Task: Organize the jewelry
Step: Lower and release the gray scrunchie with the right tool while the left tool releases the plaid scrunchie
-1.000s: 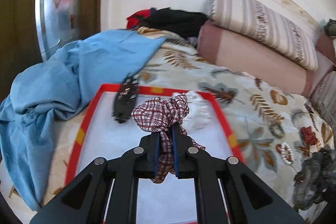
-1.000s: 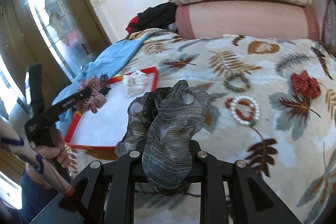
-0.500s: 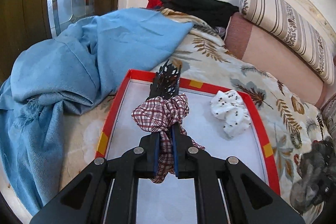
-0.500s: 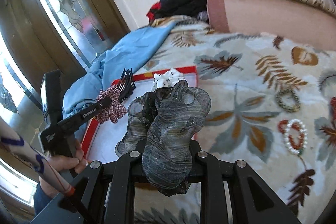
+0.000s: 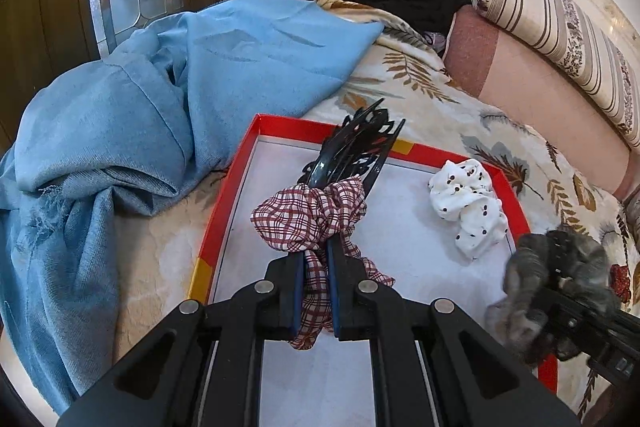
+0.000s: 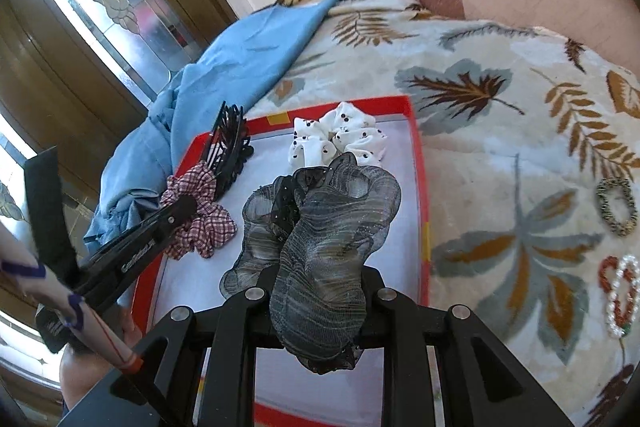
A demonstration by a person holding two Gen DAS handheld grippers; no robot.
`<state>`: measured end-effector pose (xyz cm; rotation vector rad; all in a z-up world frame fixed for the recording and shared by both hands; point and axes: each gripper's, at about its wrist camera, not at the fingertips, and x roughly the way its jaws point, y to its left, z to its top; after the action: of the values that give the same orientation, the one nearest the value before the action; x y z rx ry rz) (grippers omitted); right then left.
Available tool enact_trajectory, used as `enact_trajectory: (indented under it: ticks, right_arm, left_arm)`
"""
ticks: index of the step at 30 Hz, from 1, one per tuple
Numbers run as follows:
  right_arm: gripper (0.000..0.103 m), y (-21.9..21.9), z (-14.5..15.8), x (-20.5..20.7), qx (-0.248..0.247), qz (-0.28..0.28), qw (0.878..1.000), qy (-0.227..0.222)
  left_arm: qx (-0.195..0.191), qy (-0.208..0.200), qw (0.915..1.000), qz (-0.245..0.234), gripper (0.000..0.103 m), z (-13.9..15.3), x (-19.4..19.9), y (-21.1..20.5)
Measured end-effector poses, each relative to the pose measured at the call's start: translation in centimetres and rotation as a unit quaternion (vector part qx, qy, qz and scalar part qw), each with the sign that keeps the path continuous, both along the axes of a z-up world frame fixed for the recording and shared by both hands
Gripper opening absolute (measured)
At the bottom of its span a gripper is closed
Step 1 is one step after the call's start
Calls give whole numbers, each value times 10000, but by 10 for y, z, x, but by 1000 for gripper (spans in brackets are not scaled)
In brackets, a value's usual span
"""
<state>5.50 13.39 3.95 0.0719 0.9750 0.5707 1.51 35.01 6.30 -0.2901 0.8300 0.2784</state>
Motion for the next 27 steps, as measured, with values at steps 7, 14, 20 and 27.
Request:
enact_trajectory:
  ticks: [7, 14, 20, 27]
  right_arm:
    - [25, 7, -15, 14, -51, -58, 9998, 206]
    - [25, 14, -21, 23, -133, -116, 9996, 207]
    - [28, 16, -22, 26, -164, -166, 9996, 168]
    - [41, 14, -22, 26, -153, -228, 9994, 203]
  left_arm:
    - [30, 24, 10000, -65, 9, -2, 1, -3]
    - [46, 28, 9999, -99, 10, -4, 3, -5]
    - [63, 18, 9999, -157, 17, -4, 4, -9]
    - [72, -53, 9998, -167, 29, -2, 3, -10]
